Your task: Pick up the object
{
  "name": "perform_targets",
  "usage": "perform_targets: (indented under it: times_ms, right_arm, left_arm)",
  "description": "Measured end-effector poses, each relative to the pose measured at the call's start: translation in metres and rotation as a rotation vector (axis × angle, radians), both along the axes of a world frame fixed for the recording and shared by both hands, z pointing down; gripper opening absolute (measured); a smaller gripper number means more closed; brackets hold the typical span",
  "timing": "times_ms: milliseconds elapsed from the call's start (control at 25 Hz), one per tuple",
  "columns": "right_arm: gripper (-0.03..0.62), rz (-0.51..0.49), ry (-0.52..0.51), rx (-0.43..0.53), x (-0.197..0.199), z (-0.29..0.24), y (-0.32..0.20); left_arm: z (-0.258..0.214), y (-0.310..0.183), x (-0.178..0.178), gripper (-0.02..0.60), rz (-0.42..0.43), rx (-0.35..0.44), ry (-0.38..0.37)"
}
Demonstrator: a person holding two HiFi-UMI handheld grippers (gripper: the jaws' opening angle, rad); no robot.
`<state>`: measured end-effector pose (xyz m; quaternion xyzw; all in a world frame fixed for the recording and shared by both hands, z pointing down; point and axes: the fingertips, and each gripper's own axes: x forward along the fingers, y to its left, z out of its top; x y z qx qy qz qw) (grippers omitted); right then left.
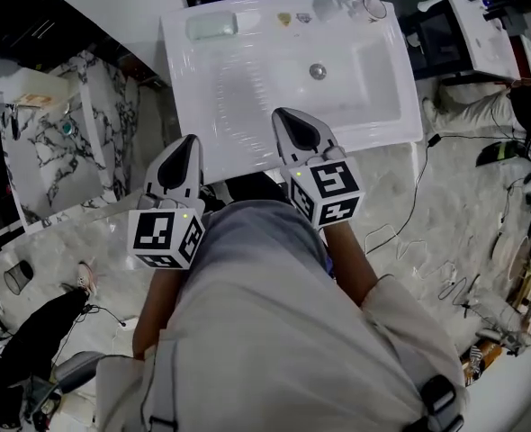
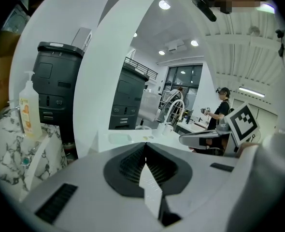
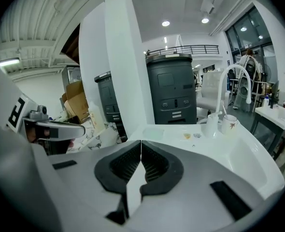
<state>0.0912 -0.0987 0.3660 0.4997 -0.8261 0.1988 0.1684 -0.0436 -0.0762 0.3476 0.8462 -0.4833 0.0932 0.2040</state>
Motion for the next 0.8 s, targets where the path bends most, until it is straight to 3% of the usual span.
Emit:
perform_targets:
  times_ms: [800]
  right_arm:
    - [0.012,-0.153,-0.006,-0.004,0.002,0.021,-0.055]
  left_arm:
    - [0.019,-0.033,0.020,0.006,-0.087,-0.026,-0.009]
